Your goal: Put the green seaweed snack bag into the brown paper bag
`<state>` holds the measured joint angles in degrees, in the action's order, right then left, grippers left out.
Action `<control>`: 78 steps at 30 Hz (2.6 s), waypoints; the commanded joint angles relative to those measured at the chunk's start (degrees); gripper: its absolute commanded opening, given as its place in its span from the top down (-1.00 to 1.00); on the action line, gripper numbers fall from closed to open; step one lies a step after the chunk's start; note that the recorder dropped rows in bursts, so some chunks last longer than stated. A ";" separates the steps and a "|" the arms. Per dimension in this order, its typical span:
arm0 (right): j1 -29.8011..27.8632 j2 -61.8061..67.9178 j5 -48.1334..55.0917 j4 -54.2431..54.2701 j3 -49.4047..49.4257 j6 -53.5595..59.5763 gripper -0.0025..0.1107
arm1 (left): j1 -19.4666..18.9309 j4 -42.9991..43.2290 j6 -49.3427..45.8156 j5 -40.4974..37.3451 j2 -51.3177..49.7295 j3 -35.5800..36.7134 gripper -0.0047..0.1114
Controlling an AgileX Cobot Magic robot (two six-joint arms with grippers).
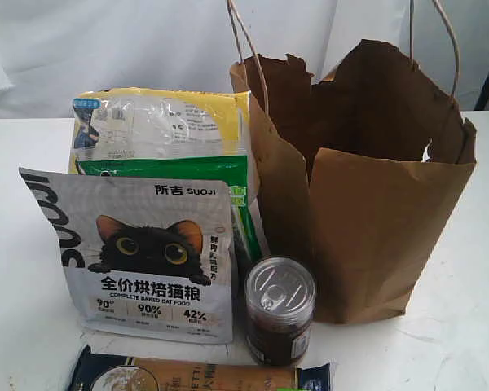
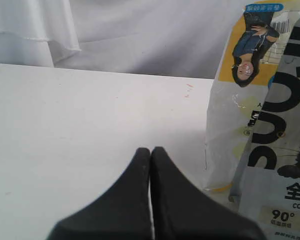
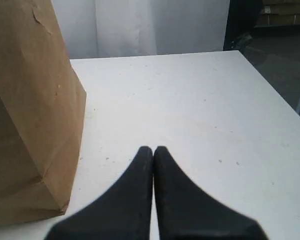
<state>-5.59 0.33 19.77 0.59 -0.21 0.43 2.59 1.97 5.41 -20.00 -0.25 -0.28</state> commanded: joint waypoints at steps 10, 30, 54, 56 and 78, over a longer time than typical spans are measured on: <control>-0.26 -0.33 -12.47 2.02 0.21 -0.43 0.96 | 0.31 0.14 0.08 0.54 0.25 0.28 0.92; -0.06 3.36 -5.69 8.40 -15.83 -3.28 0.96 | 0.31 0.14 0.08 0.54 0.25 0.28 0.92; 13.26 45.40 6.91 19.89 -38.43 15.30 0.96 | 0.31 0.14 0.08 0.54 0.25 0.28 0.92; 13.89 45.78 5.51 20.27 -39.78 15.43 0.96 | 0.31 0.14 0.08 0.54 0.25 0.28 0.92; 22.92 51.47 -1.97 31.52 -40.18 23.09 0.96 | 0.31 0.14 0.08 0.54 0.25 0.28 0.92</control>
<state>16.00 49.51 18.79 30.05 -40.16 21.68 2.59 1.97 5.41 -20.00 -0.25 -0.28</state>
